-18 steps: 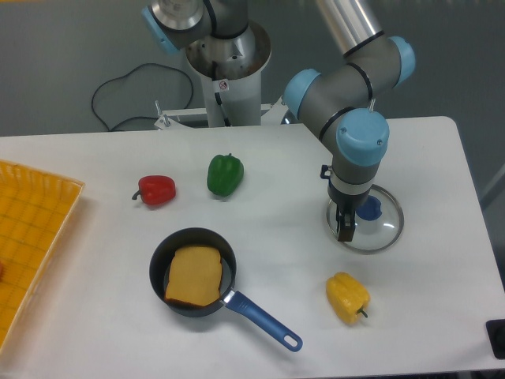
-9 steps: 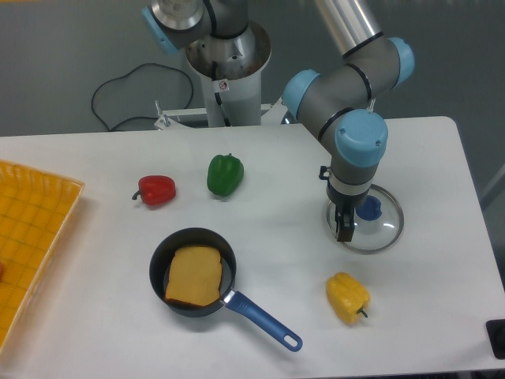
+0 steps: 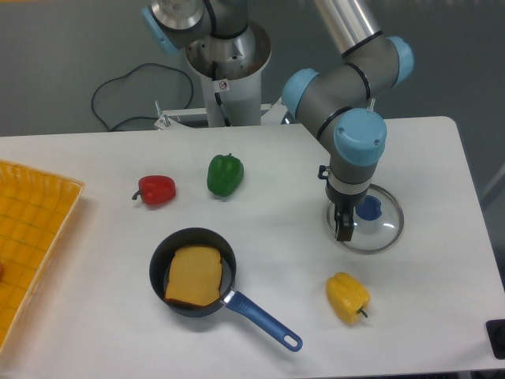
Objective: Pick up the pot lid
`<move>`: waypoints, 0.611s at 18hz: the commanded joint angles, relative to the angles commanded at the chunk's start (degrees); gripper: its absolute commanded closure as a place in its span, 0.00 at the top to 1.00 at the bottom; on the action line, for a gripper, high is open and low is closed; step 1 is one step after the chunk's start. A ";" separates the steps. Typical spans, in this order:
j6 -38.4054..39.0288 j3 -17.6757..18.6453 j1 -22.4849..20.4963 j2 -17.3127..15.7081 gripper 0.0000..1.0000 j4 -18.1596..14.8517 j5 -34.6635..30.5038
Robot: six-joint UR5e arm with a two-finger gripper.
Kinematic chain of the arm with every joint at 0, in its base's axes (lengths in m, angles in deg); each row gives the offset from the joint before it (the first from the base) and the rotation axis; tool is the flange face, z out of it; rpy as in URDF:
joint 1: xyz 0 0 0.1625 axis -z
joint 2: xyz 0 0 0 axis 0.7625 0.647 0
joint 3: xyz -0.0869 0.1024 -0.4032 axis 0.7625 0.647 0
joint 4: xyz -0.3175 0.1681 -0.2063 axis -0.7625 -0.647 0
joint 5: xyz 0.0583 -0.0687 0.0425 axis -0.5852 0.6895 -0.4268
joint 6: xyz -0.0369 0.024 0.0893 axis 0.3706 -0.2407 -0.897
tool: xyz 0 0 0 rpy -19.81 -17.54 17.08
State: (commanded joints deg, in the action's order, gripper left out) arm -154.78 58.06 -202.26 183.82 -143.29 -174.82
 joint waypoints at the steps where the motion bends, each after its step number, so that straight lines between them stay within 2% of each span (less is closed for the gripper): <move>1: 0.17 0.00 0.00 -0.09 1.00 0.00 0.00; 7: 1.58 -0.09 -0.44 -0.44 1.00 -0.09 -0.09; 9: 2.11 0.00 -0.79 -1.58 1.00 -0.78 -0.26; 11: 2.28 1.84 -1.66 -2.80 1.00 -0.70 -0.26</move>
State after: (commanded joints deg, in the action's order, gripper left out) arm -152.50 59.90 -203.92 181.02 -144.00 -175.08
